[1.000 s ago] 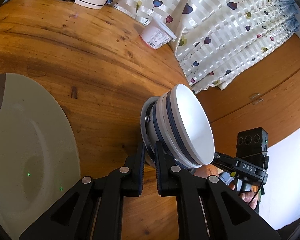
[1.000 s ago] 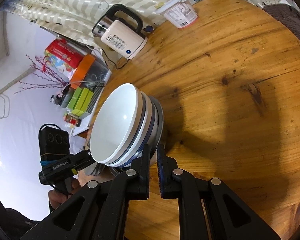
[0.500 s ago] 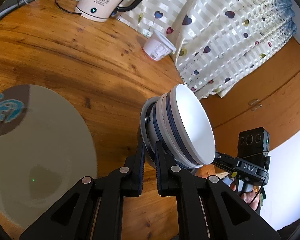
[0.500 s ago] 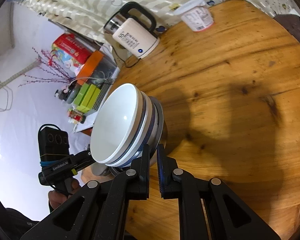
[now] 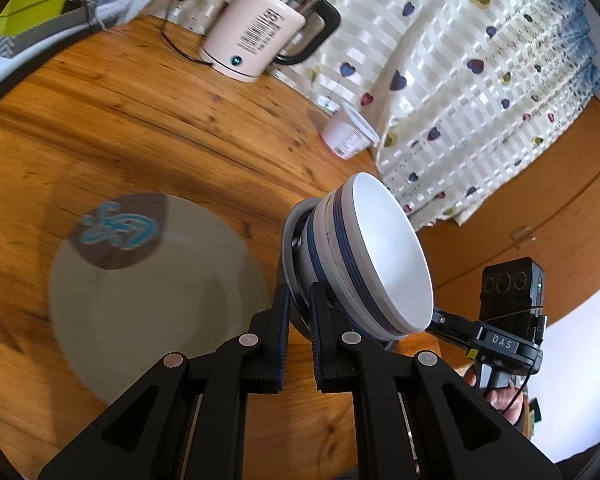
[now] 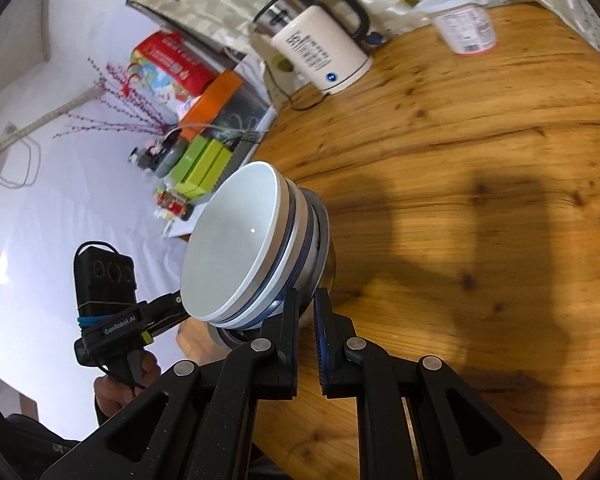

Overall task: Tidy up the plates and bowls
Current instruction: 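Lower the steel bowl stack onto the beige plate stack with both tools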

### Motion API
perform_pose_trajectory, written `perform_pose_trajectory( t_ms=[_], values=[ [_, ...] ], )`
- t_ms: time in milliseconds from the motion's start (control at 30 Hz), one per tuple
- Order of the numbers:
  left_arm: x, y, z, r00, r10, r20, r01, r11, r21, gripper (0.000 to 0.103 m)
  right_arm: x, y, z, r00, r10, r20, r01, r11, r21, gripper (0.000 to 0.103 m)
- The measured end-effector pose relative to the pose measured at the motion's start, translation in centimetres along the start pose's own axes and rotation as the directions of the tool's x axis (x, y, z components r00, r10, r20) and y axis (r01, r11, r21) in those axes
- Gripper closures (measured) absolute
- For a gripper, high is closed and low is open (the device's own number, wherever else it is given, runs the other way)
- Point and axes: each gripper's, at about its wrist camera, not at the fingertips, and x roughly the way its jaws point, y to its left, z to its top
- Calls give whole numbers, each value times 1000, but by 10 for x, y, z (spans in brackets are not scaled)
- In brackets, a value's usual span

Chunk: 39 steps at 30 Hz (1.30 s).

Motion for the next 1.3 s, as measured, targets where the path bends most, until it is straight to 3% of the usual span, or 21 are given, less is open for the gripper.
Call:
perform_pose_trajectory(
  t_ms=[600,1300],
  values=[
    [-42,57,-8,993,94,75,-85,990,-117,95,71,37,9,991,45,-130,-55,996,-71,94],
    [-54,72,-14,988,122,97,-106,982,-154,95,100,46,10,983,45,-179,-61,994,-85,94]
  ],
)
